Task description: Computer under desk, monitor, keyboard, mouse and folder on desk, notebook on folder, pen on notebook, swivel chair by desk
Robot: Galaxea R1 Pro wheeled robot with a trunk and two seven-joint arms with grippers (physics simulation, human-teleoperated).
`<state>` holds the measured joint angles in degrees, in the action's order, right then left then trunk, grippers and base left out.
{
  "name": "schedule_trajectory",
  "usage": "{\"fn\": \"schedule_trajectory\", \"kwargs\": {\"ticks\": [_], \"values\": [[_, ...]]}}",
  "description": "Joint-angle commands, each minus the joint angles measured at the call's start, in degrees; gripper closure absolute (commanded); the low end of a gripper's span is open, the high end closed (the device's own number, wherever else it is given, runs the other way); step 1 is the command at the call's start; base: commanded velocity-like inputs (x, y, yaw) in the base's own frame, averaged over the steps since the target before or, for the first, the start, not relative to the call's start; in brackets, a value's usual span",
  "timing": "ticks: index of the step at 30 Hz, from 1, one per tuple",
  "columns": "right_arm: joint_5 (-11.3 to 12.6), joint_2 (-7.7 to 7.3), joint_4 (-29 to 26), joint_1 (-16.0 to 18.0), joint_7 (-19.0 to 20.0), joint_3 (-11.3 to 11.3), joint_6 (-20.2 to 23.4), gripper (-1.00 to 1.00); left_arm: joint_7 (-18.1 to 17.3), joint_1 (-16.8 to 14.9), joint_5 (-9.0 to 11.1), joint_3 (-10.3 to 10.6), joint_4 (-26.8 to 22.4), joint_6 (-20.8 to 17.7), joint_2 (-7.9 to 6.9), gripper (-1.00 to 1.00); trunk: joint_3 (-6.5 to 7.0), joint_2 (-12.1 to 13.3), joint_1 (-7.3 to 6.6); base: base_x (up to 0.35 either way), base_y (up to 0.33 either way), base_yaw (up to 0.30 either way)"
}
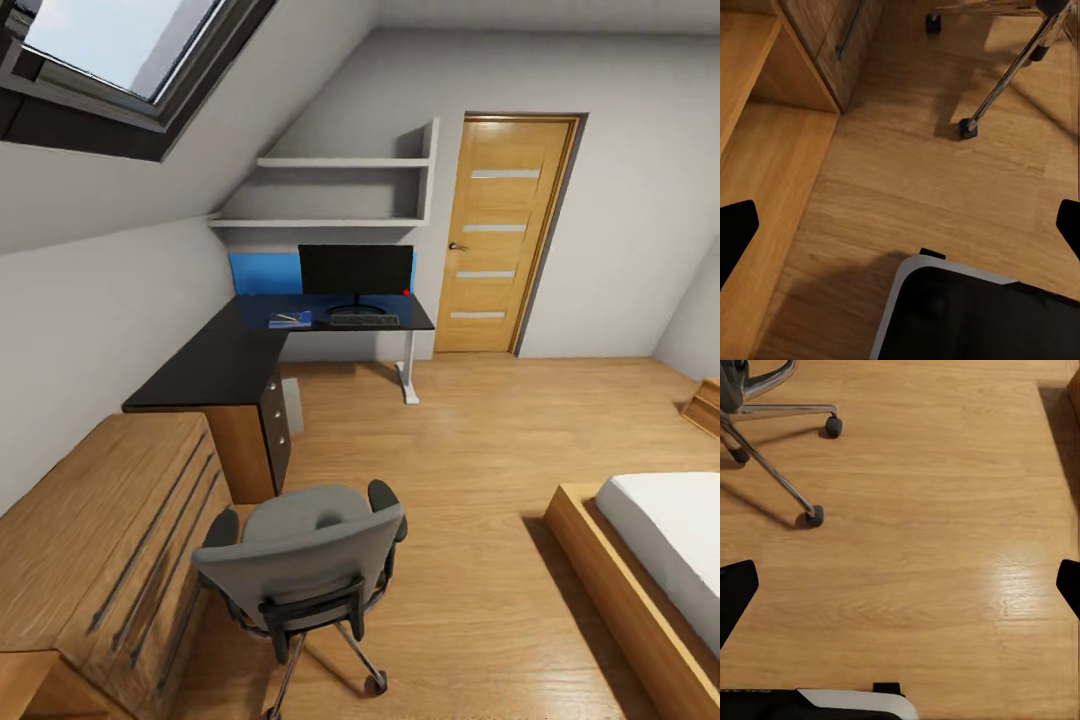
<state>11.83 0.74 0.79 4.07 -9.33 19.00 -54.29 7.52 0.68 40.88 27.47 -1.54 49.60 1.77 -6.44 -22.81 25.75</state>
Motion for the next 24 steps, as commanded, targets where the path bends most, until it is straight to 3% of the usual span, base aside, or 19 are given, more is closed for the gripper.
{"fn": "schedule_trajectory", "kwargs": {"ticks": [1, 8, 24], "values": [[0.37, 0.05, 0.08, 0.06, -0.22, 0.51, -0.14, -1.0, 0.61, 0.03, 0.0, 0.48, -0.13, 0.06, -0.01, -1.0, -0.1, -0.11, 0.03, 0.0, 0.04, -0.272], [0.38, 0.53, 0.08, 0.06, -0.24, 0.44, -0.05, -1.0, 0.61, 0.03, 0.0, 0.48, -0.13, 0.06, -0.01, -1.0, -0.1, -0.11, 0.03, 0.0, 0.121, -0.172], [0.39, 0.75, 0.08, 0.06, -0.32, 0.42, -0.03, -1.0, 0.63, 0.03, 0.0, 0.48, -0.13, 0.05, -0.01, -1.0, -0.1, -0.11, 0.03, 0.0, 0.103, -0.017]]}}
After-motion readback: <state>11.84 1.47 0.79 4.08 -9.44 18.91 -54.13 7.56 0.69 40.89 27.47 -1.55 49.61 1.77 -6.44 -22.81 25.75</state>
